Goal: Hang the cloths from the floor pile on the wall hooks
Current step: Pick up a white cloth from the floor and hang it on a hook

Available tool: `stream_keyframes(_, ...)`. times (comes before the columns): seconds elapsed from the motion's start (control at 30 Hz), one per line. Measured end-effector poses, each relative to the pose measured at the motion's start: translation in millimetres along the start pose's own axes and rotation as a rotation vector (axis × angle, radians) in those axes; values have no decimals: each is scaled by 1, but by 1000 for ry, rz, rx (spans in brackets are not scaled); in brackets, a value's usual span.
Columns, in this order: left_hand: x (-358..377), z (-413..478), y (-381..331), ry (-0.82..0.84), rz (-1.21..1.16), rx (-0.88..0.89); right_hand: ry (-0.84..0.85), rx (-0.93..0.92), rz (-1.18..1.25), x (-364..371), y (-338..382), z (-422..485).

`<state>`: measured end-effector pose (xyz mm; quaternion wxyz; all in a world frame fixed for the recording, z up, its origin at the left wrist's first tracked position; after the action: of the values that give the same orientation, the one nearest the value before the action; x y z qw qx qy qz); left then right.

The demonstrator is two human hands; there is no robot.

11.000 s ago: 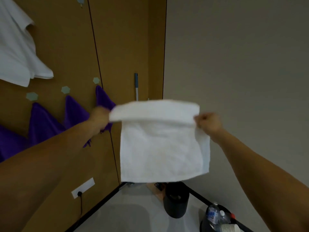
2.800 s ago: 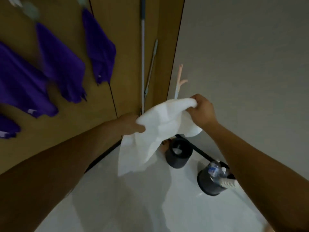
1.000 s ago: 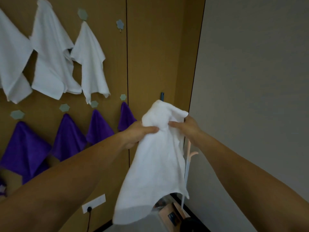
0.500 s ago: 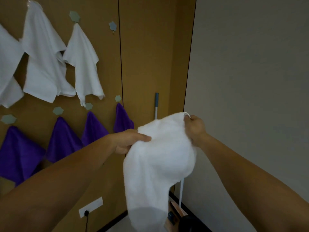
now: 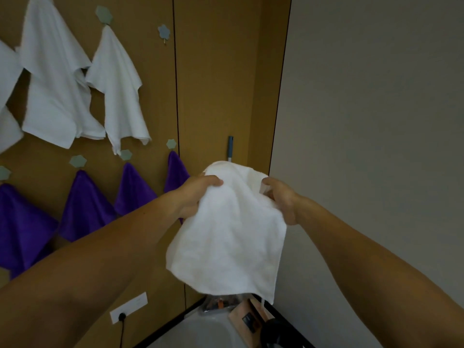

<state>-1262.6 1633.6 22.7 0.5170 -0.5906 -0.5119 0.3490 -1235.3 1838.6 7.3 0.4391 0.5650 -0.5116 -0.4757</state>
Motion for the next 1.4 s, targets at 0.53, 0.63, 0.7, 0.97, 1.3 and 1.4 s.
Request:
stream_keyframes(0.53, 7, 5, 28, 54, 323, -153, 247, -267, 364, 48, 40, 2)
stream_keyframes(0.63, 21, 8, 17, 187, 73, -23, 281, -216, 311, 55, 36, 4)
stream_keyframes(0.7, 14, 10, 12, 96, 7, 32, 291, -203, 315, 55, 33, 6)
stream_keyframes(0.97, 14, 13, 23, 153, -93, -28, 305, -125, 57, 57, 17, 16)
stream_keyframes(1.3, -57, 15, 7, -232, 121, 85, 298, 135, -151, 12, -21, 10)
stream_keyframes(1.4, -81, 10, 9, -235, 237, -23, 149, 42, 170, -3, -14, 15)
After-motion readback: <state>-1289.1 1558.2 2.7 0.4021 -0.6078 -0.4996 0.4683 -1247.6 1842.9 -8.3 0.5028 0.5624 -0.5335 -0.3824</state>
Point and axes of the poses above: each hand's wrist, its own z-axis towards the middle knuckle, its own x-axis out of the palm, y = z × x, the point moved 8 cm from there along z, towards the middle knuckle, and after that the axes turned 8 degrees about -x, right-handed, at the moved point
